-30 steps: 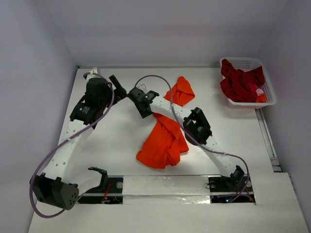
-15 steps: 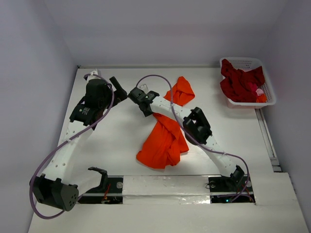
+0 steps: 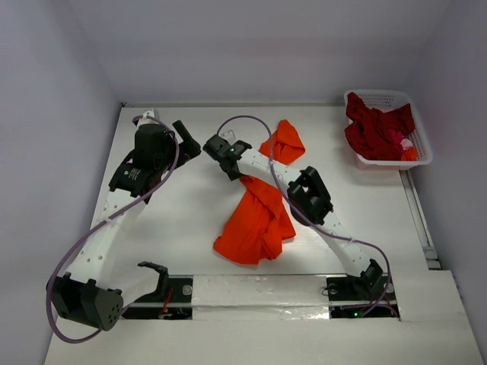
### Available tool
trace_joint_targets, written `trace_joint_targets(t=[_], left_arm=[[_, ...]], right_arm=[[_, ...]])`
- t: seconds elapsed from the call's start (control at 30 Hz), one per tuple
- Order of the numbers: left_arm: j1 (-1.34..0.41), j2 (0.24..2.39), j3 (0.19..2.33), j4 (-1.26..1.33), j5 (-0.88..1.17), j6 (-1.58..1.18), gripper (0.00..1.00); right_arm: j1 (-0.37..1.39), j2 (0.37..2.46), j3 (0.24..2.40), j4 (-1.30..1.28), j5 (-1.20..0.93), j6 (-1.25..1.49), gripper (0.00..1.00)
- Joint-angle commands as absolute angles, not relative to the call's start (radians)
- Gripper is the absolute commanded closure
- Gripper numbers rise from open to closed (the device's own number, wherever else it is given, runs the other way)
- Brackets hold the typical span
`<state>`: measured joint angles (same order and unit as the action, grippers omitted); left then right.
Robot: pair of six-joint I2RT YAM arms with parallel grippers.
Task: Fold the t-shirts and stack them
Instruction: Flatten out the tshirt
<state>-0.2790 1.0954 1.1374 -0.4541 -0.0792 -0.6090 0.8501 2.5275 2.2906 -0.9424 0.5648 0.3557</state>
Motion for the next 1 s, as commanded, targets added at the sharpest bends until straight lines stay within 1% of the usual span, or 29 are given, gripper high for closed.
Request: trace_joint_targets(t=[0.0, 0.07, 0.23, 0.3, 0.33, 0.43, 0.5, 0.6, 0.77, 0.9, 0.97], left_arm=[[-0.273, 1.071, 1.149, -0.446, -0.06, -0.612, 0.01], [-0.273, 1.074, 1.154, -0.446, -0.055, -0.612, 0.01], [-0.273, 1.075, 1.163, -0.446, -0.049, -0.612, 0.01], [-0.273, 1.078, 1.164, -0.446, -0.043, -0.612, 0.01], [-0.273, 1.08, 1.164, -0.446, -0.043, -0.612, 0.01], [-0.273, 1.085, 1.166, -0.445, -0.035, -0.612, 0.01], [-0.273, 1.086, 1.167, -0.445, -0.035, -0.614, 0.01], [-0.273, 1.089, 1.172, -0.443, -0.031, -0.614, 0.01], [-0.273, 1.094, 1.17, -0.434, -0.02, -0.617, 0.01], [-0.273, 1.095, 1.163, -0.428, -0.008, -0.62, 0.01], [-0.273, 1.097, 1.16, -0.426, -0.005, -0.62, 0.01]], right_arm=[[0.844, 2.531, 2.283, -0.966, 0.569, 0.377, 0.62], [0.844, 2.531, 2.284, -0.966, 0.563, 0.376, 0.64], [0.834, 2.539, 2.296, -0.973, 0.555, 0.377, 0.65], [0.834, 2.539, 2.298, -0.971, 0.555, 0.379, 0.69], [0.834, 2.537, 2.296, -0.971, 0.554, 0.379, 0.69], [0.834, 2.534, 2.299, -0.963, 0.539, 0.373, 0.68], [0.834, 2.548, 2.316, -0.972, 0.522, 0.359, 0.63], [0.834, 2.563, 2.355, -0.994, 0.52, 0.354, 0.59], [0.834, 2.569, 2.37, -0.999, 0.508, 0.347, 0.59], [0.834, 2.579, 2.385, -1.009, 0.486, 0.356, 0.65], [0.834, 2.576, 2.385, -1.0, 0.465, 0.364, 0.65]])
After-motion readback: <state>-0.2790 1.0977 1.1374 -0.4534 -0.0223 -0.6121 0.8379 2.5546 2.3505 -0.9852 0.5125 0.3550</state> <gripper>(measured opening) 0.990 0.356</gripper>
